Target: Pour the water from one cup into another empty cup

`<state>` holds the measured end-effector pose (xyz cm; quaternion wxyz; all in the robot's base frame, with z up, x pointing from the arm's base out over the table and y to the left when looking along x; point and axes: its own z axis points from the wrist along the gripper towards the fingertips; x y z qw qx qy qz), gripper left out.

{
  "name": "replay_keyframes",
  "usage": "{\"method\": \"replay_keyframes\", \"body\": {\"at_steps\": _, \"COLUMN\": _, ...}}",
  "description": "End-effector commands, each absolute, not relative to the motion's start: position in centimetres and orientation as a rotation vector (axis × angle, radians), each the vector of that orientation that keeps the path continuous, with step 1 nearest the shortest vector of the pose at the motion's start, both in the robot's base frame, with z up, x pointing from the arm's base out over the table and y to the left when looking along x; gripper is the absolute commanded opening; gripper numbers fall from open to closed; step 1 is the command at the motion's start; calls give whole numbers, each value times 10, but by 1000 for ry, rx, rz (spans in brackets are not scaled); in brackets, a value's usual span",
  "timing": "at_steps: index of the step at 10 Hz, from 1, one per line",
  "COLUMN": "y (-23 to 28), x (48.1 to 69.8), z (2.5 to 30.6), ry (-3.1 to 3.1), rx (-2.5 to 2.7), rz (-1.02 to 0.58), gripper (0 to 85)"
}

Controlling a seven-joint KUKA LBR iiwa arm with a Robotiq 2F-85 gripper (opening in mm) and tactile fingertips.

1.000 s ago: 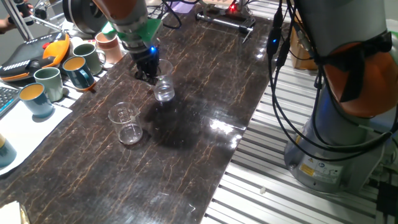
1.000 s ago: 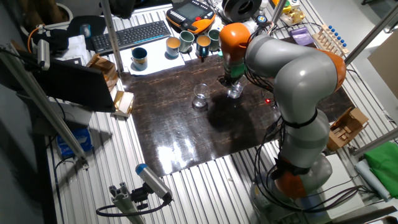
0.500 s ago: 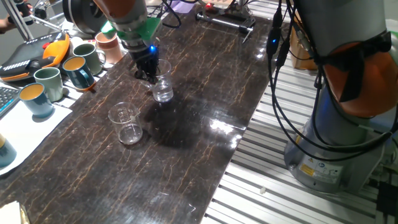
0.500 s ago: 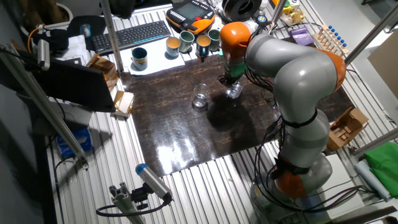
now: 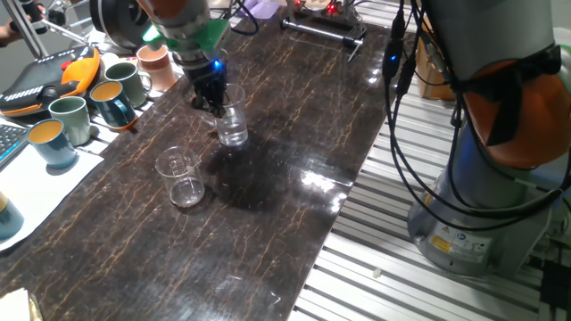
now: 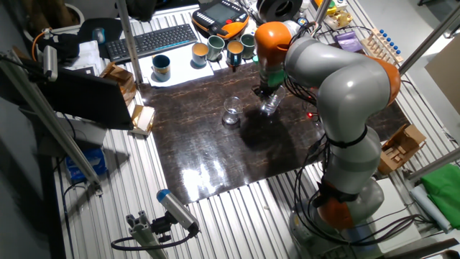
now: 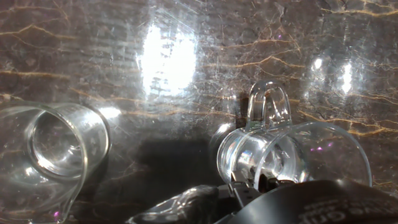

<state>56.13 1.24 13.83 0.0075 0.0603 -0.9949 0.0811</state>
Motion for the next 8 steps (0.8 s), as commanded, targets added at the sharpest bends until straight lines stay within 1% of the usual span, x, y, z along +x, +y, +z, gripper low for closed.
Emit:
{"method": "replay_keyframes", "body": {"at_steps": 1, "y": 13, "x": 561, "z": 139, "ry": -3112, "rx": 189, "rz": 256, "gripper": 7}}
{"method": "replay_keyframes", "body": {"at_steps": 8, "y": 13, "x": 561, "z": 139, "ry": -3120, "rx": 200, "rz": 250, "gripper": 7}}
